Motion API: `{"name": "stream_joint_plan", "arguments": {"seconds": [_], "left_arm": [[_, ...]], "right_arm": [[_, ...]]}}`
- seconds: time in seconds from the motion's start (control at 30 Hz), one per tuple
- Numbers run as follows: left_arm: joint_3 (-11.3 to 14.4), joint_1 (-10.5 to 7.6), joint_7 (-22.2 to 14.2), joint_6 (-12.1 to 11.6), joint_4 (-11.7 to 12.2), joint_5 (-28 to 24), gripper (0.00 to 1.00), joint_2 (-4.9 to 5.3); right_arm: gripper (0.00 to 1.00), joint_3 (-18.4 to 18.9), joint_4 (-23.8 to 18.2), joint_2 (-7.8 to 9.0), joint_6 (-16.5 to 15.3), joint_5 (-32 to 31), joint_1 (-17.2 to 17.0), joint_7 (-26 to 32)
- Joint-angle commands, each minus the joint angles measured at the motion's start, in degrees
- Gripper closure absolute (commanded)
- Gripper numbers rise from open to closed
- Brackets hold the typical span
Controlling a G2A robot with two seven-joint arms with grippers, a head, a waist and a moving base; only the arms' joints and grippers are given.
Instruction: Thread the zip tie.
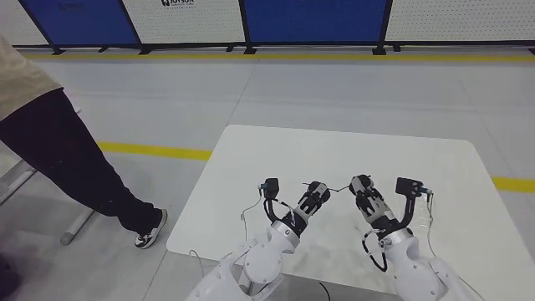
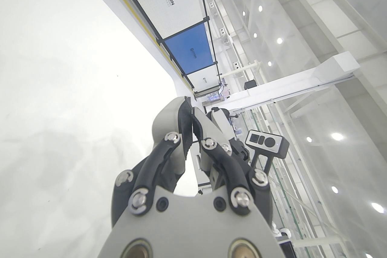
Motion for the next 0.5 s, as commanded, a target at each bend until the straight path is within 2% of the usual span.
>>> {"name": "stream_joint_plan", "arguments": {"seconds": [0.0, 0.47], "left_arm": [[0.00, 0.00, 0.00, 0.00, 0.00, 0.00, 1.00, 0.00], [0.00, 0.00, 0.00, 0.00, 0.00, 0.00, 1.00, 0.00]], "right_arm": [[1.00, 0.18, 0.00, -0.11, -0.06, 0.20, -0.12, 0.24], [1.00, 1.00, 0.34, -1.08, 0.12, -0.20, 0.05, 2.28]]}}
